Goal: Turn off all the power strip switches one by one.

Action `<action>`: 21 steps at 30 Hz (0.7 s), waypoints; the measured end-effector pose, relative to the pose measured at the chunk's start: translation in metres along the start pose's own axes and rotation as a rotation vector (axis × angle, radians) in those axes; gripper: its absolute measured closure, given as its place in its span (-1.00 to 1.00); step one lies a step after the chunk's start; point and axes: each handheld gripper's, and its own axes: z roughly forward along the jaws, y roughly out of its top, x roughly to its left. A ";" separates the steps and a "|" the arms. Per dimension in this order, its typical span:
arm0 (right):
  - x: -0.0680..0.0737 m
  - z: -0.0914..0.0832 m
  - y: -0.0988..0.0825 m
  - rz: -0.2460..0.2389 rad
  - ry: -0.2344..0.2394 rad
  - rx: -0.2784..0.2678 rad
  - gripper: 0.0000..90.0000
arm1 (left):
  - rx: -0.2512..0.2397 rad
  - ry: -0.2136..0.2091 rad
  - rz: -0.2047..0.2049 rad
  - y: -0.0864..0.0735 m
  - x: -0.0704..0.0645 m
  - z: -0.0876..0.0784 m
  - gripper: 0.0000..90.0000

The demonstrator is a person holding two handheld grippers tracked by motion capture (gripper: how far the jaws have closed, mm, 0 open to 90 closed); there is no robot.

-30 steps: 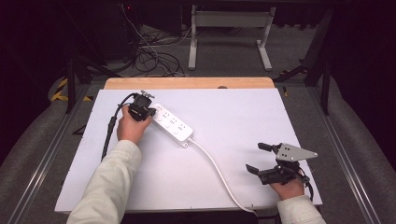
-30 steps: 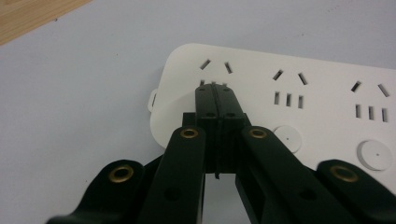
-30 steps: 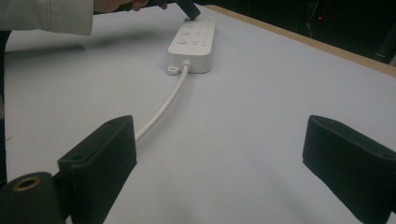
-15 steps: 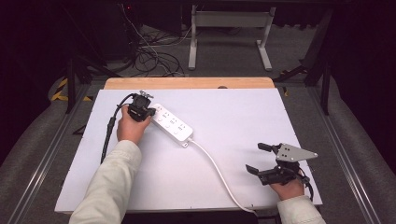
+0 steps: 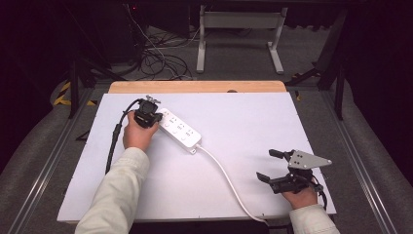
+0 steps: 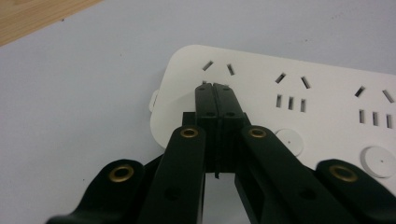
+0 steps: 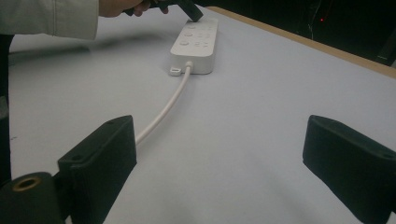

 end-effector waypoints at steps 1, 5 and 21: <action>0.000 0.000 0.000 -0.001 -0.001 0.001 -0.77 | -0.007 -0.002 -0.001 -0.001 0.000 0.000 1.00; 0.000 -0.001 0.000 -0.001 0.000 -0.003 -0.78 | -0.013 -0.010 -0.006 -0.001 0.002 0.000 1.00; 0.001 -0.002 0.001 -0.001 -0.005 -0.008 -0.78 | -0.178 -0.080 0.060 0.008 -0.008 -0.072 0.68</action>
